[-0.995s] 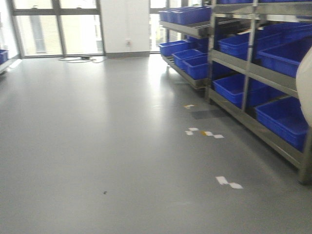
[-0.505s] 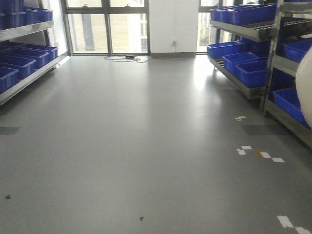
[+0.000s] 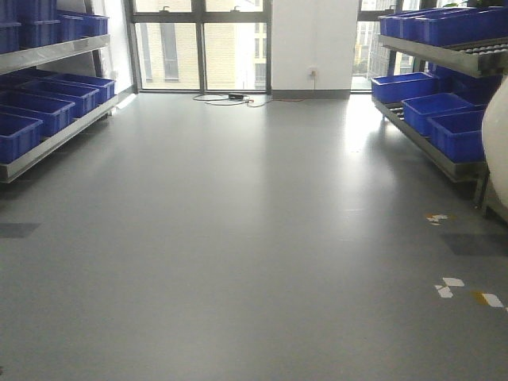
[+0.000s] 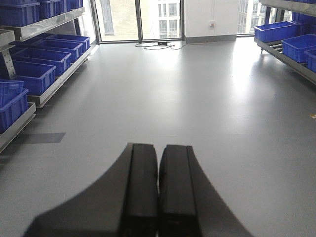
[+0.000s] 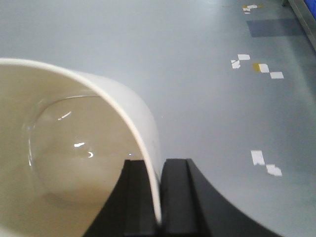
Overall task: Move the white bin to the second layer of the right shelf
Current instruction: 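Drive toward the windows past the blue crate racks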
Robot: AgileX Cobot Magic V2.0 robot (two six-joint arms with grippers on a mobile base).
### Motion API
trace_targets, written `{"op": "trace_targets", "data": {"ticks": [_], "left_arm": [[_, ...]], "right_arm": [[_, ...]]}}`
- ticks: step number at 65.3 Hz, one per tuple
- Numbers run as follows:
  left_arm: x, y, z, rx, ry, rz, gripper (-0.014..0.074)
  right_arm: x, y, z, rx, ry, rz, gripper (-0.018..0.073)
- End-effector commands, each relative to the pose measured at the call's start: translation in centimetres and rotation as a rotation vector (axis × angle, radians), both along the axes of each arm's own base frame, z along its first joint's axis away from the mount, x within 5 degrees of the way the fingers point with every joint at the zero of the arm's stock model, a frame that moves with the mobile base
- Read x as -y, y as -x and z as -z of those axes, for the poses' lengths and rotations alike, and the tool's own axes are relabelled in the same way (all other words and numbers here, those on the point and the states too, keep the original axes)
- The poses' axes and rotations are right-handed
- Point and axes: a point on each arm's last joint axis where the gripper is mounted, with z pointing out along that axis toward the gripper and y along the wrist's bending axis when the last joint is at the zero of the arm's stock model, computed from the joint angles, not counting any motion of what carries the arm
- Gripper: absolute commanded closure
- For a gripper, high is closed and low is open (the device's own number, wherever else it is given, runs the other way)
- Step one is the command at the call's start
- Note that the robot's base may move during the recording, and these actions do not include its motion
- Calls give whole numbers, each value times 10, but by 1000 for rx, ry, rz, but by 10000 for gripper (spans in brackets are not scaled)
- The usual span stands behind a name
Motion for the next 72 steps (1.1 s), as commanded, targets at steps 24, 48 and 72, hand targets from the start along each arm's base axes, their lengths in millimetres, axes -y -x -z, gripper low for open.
{"op": "trace_targets", "data": {"ticks": [24,48,72], "left_arm": [[0,-1,4,64,16,4,512],[0,-1,4,64,16,4,512],[0,-1,4,64,16,4,512]], "right_arm": [[0,-3,-18,121,-5,6,483],[0,-3,-18,121,-5,6,483],[0,-3,-18,121,-5,6,483]]}}
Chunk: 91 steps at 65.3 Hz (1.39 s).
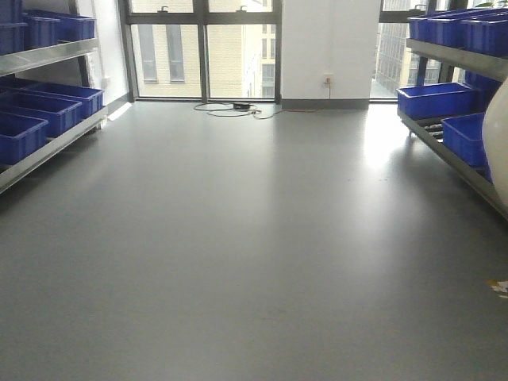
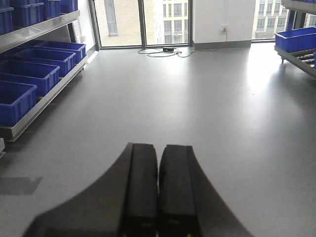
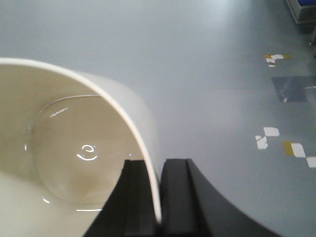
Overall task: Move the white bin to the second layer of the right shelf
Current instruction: 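Drive toward the windows past the blue crate racks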
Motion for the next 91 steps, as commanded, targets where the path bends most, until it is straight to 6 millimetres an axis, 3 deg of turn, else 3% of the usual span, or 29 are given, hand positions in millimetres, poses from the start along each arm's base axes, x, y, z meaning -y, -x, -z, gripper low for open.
{"op": "trace_targets", "data": {"ticks": [1,91], "left_arm": [[0,-1,4,64,16,4,512],[0,-1,4,64,16,4,512]], "right_arm": [[0,-3,-18,121,-5,6,483],[0,-3,-18,121,-5,6,483]]}}
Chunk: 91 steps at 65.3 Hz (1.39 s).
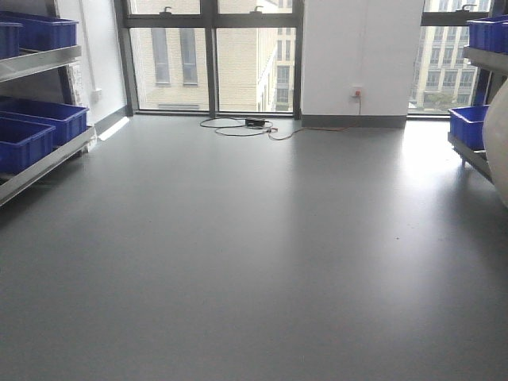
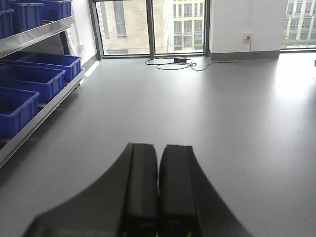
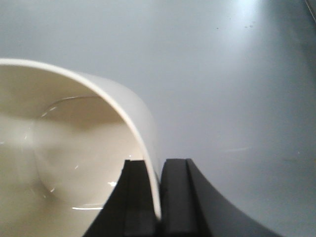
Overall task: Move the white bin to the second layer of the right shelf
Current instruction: 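Drive toward the windows past the blue crate racks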
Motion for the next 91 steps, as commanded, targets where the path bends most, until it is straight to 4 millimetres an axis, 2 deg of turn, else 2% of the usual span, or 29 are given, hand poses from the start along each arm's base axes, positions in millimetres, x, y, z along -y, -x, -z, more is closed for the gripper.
{"op": "trace_targets", "data": {"ticks": [1,91], "left_arm": [[0,-1,4,64,16,4,512],[0,-1,4,64,16,4,512]], "right_arm": [[0,-3,-18,121,-5,6,483],[0,-3,-18,121,-5,6,483]]}}
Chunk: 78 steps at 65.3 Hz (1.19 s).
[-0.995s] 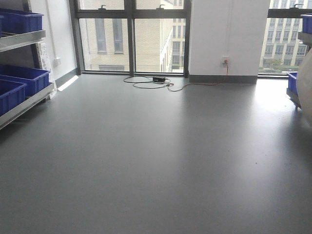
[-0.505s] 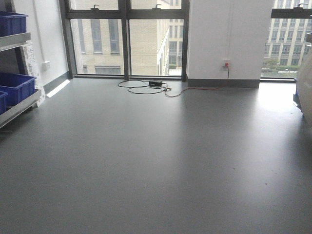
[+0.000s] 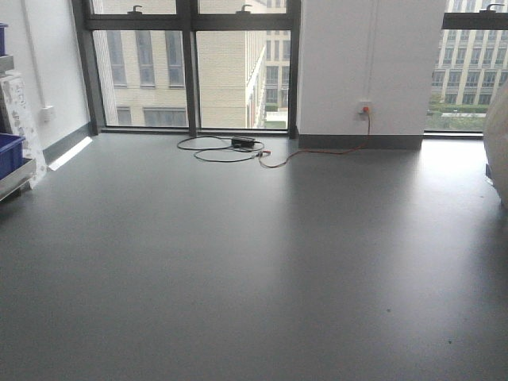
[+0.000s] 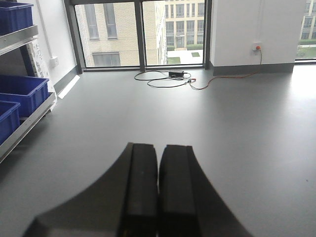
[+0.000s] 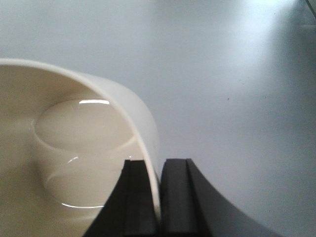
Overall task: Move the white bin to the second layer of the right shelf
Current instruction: 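Drive toward the windows past the blue crate racks, then turn the base toward the roller shelf rack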
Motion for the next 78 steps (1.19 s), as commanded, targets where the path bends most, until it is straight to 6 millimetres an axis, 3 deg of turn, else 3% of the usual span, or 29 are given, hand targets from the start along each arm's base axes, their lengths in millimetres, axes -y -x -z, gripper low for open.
{"op": "trace_targets", "data": {"ticks": [1,78], "left_arm": [[0,-1,4,64,16,4,512],[0,-1,4,64,16,4,512]], "right_arm": [[0,-3,-18,121,-5,6,483],[0,-3,-18,121,-5,6,483]]}}
